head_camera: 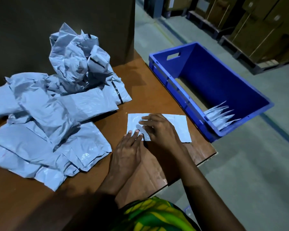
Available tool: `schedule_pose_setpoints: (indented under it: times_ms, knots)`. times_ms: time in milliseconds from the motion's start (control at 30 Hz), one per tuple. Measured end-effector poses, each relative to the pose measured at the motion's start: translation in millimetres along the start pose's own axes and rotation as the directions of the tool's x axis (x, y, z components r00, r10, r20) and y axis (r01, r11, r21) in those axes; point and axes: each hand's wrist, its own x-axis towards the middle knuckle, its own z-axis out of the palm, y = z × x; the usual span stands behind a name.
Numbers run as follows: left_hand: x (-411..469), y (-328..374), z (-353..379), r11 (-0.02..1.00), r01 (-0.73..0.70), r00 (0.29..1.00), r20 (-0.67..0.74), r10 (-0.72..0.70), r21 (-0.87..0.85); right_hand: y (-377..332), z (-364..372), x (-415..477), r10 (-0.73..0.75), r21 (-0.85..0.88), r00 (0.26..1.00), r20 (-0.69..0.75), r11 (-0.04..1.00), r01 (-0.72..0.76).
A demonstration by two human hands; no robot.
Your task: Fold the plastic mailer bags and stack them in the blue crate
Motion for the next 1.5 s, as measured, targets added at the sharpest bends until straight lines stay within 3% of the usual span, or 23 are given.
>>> schedule_pose_setpoints:
  times_ms: [167,467,500,567,600,633,667,700,767,833,933,1033,1167,1500]
  knots:
    - [1.8,3.3,-14.5,0.999,0.026,1.0,0.002,-0.026,-0.042,15.5,26.1,25.6,-0.113,-0.017,0.956,0.271,0.992,0.122]
    - [6.1,6.8,-18.9,0.997,0.07,0.998,0.009,-0.069,-0.044,15.7,33.3,28.9,-0.107,-0.191,0.915,0.389,0.962,0.194]
    - [7.5,7.8,-19.9,0.997,0.072,0.997,0.004,-0.071,-0.042,16.2,31.1,30.6,-0.088,-0.144,0.905,0.416,0.976,0.161]
    - [8.9,7.8,-20.5,0.997,0.068,0.998,0.014,-0.067,-0.04,11.1,16.4,41.5,-0.034,0.128,0.893,0.448,0.991,-0.027]
    - [10.4,6.7,-21.3,0.997,0.062,0.998,0.026,-0.061,-0.039,7.1,5.9,46.2,0.033,0.343,0.901,0.432,0.918,-0.198]
    - [12.2,5.0,-21.7,0.998,0.054,0.998,0.037,-0.053,-0.034,3.3,-5.0,47.8,0.128,0.547,0.909,0.397,0.763,-0.346]
    - [14.9,3.5,-22.7,0.999,0.041,0.998,0.04,-0.04,-0.023,1.2,-14.4,45.9,0.246,0.67,0.908,0.338,0.615,-0.416]
    - [18.6,2.7,-24.4,1.0,0.019,0.999,0.034,-0.018,-0.012,-0.6,-21.7,40.8,0.353,0.718,0.897,0.266,0.548,-0.429]
    - [30.1,3.8,-24.9,0.999,-0.035,0.999,0.02,0.035,-0.013,4.2,-25.9,24.2,0.448,0.612,0.89,0.082,0.682,-0.4]
    - [47.8,8.4,-19.9,0.998,-0.069,0.997,0.021,0.069,-0.011,18.2,-18.3,3.1,0.407,0.357,0.912,-0.045,0.86,-0.366]
    - [73.3,15.5,-3.0,0.994,-0.109,0.98,0.163,0.111,-0.017,31.0,-9.0,-18.0,0.307,0.049,0.949,-0.072,0.951,-0.304]
    - [78.6,12.2,15.5,0.991,-0.115,0.951,0.297,0.088,0.073,27.8,-6.1,-34.1,0.32,-0.14,0.947,-0.009,0.938,-0.318]
    - [73.0,8.6,24.5,0.983,-0.121,0.946,0.316,0.071,0.139,22.7,-6.8,-40.8,0.384,-0.351,0.923,0.039,0.87,-0.347]
    - [74.0,13.1,21.2,0.989,-0.103,0.924,0.38,0.054,0.109,36.2,4.2,-41.4,0.404,-0.371,0.914,0.034,0.854,-0.363]
